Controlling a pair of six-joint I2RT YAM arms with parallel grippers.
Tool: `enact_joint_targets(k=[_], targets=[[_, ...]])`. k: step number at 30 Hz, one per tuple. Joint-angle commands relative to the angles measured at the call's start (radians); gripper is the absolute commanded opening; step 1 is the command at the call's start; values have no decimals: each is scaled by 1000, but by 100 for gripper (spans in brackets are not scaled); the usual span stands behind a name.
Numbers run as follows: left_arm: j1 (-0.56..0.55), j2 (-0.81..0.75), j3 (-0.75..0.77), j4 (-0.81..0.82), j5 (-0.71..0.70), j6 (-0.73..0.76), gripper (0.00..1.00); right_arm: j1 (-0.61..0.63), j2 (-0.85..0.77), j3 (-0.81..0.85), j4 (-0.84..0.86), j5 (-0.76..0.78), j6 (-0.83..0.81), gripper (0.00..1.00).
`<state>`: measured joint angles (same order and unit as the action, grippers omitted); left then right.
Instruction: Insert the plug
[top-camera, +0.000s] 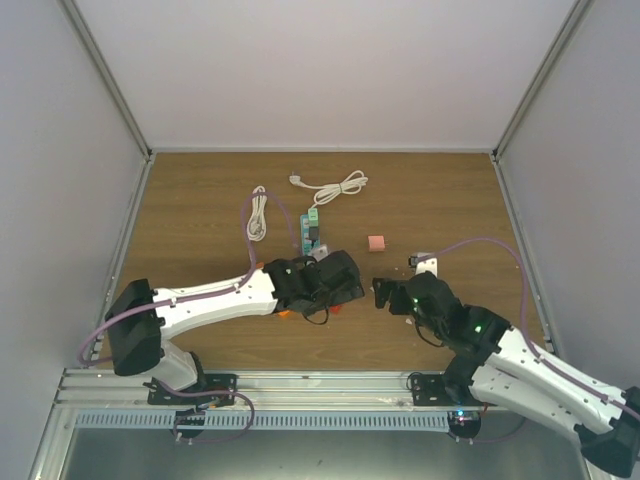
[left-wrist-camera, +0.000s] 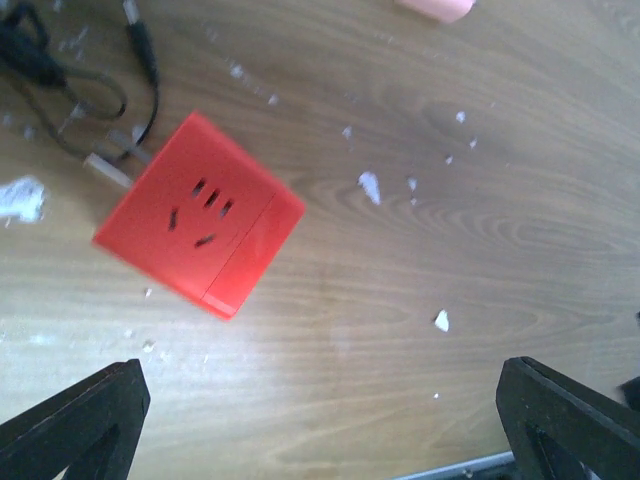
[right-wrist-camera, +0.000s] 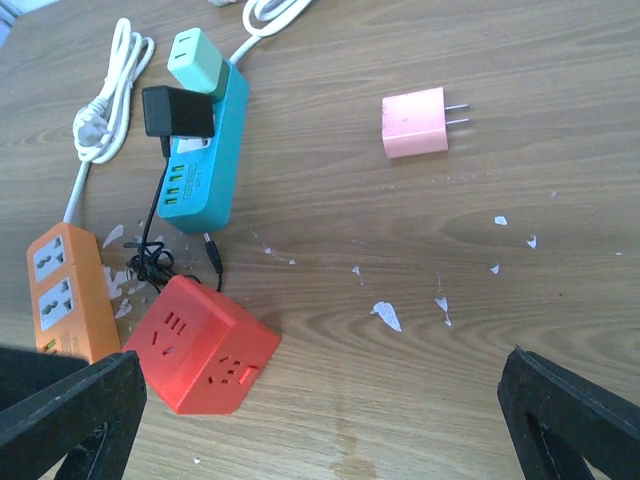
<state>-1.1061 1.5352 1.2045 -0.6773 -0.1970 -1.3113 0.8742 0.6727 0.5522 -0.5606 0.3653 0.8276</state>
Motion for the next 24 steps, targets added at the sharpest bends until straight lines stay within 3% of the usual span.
enact_joint_targets(k=[1, 9, 16, 24], targets=[[-29, -75, -87, 26, 2, -214, 99, -4, -42, -16, -7, 30, 22, 100], [-54, -110, -169, 45, -67, -471, 99, -4, -79, -25, -10, 50, 36, 100], [-47, -56, -134, 76, -94, -551, 99, -4, -162, -34, -65, 115, 123, 100], [2, 34, -83, 92, -30, -586, 99, -4, -179, -59, -71, 122, 150, 100]])
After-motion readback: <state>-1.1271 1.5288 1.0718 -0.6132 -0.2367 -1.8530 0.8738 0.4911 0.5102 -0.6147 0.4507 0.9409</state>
